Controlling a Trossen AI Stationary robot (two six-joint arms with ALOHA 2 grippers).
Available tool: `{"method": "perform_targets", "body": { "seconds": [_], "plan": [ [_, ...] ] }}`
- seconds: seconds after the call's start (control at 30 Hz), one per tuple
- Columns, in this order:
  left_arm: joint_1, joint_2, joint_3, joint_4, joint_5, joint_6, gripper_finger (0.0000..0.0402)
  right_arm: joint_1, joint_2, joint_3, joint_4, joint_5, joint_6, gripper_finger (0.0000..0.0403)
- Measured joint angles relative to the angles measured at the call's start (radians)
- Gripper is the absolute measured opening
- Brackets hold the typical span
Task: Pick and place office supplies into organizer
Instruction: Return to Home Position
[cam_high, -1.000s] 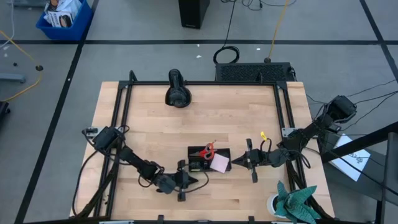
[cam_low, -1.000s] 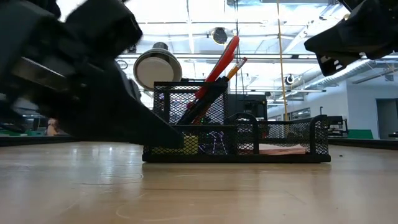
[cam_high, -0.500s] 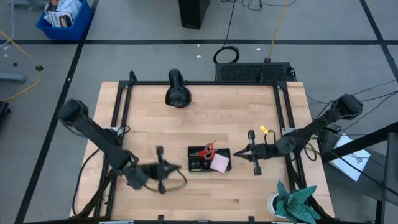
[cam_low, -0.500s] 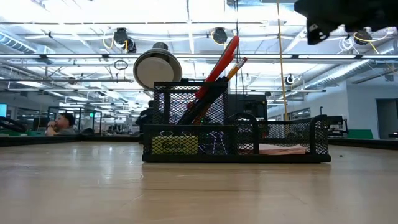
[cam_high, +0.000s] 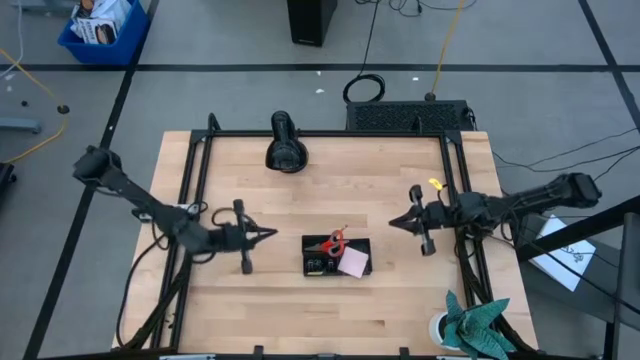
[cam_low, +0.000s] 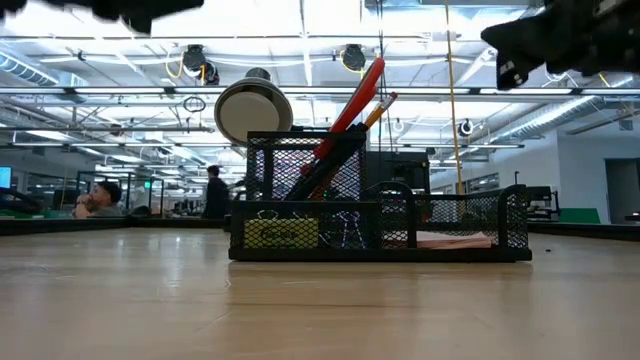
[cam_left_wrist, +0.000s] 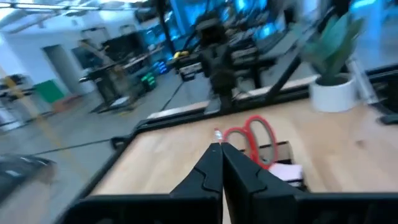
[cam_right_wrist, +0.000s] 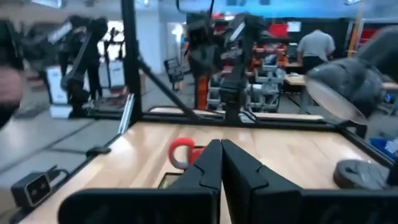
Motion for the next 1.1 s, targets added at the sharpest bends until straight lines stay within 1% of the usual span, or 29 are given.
{"method": "perform_targets", "body": {
  "seconds": [0.1, 0.17, 0.23, 0.27, 0.4, 0.5, 0.6, 0.63, 0.73, 0.87, 0.93, 1.03, 1.1],
  "plan": [
    [0.058, -0.034, -0.134, 0.188, 0.147, 0.012, 0.0001, -0.04, -0.041, -0.057, 0.018, -0.009, 0.044, 0.0],
    [0.092, -0.053, -0.204, 0.271, 0.242, 0.034, 0.0001, -0.063, -0.055, -0.081, 0.004, -0.011, 0.065, 0.0],
    [0.123, -0.082, -0.253, 0.314, 0.303, 0.04, 0.0001, -0.082, -0.067, -0.092, -0.022, -0.015, 0.07, 0.0],
    [0.138, -0.105, -0.271, 0.323, 0.308, 0.042, 0.0001, -0.09, -0.072, -0.096, -0.032, -0.015, 0.071, 0.0],
    [0.169, -0.236, -0.33, 0.324, 0.268, 0.081, 0.0001, -0.12, -0.103, -0.114, -0.049, -0.014, 0.071, 0.0],
    [0.149, -0.368, -0.363, 0.327, 0.225, 0.154, 0.0001, -0.13, -0.142, -0.134, -0.05, -0.014, 0.069, 0.0],
    [0.111, -0.502, -0.411, 0.284, 0.16, 0.214, 0.0001, -0.13, -0.188, -0.151, -0.052, -0.014, 0.068, 0.0],
    [0.103, -0.542, -0.427, 0.262, 0.149, 0.221, 0.0001, -0.13, -0.205, -0.156, -0.055, -0.014, 0.068, 0.0],
    [0.1, -0.628, -0.427, 0.092, 0.124, 0.179, 0.0, -0.13, -0.242, -0.172, -0.065, -0.014, 0.066, 0.0],
    [0.11, -0.673, -0.427, -0.046, 0.14, 0.092, 0.0, -0.137, -0.279, -0.182, -0.079, -0.019, 0.057, 0.0],
    [0.109, -0.674, -0.427, -0.098, 0.152, 0.063, 0.0, -0.143, -0.286, -0.182, -0.117, -0.047, 0.056, 0.0],
    [0.108, -0.673, -0.427, -0.162, 0.153, 0.031, 0.0, -0.149, -0.287, -0.183, -0.13, -0.088, 0.06, 0.0],
    [0.108, -0.673, -0.427, -0.19, 0.166, 0.015, 0.0, -0.149, -0.287, -0.183, -0.137, -0.095, 0.062, 0.0]
  ]
}}
